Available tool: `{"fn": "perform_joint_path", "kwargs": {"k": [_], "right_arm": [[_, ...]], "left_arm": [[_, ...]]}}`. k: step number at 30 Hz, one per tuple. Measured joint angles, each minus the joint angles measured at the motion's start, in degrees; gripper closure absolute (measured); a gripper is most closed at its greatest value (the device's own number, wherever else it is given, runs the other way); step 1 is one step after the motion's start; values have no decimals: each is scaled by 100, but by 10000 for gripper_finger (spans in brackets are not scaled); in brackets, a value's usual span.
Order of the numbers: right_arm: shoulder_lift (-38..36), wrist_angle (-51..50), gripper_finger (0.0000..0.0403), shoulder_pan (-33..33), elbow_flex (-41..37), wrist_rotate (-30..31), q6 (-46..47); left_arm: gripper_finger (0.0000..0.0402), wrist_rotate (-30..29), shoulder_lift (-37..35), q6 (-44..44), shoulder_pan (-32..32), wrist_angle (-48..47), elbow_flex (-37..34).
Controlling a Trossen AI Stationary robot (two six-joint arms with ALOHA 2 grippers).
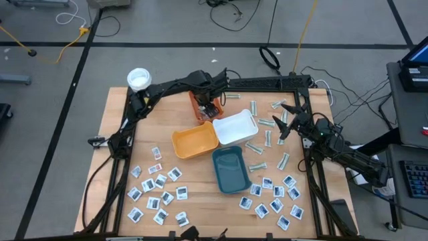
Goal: Pick & Place First Aid Supplies
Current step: Put the orange ointment pack into the orange bin
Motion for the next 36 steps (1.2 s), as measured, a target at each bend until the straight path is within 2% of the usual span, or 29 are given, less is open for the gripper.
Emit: {"fn": "perform_joint_path", "kwargs": {"k": [5,14,19,22,29,36], "right_arm": [[2,0,80,1,0,0,2],[2,0,80,0,0,0,2],[2,0,80,1,0,0,0],[2,0,80,0,0,0,2],[2,0,80,0,0,0,2],[0,0,80,2,0,0,2]], "left_arm": [[148,-18,-223,-701,74,-392,0],[147,-15,-511,-2649,193,-984,0],[146,11,-705,-2831,183,-987,-86],[146,5,-1130,-3070,79,-838,-619],[146,79,-2505,-3766,-293,-43,-2691],[146,825,-3797,-3636,-944,36,-4336]]}}
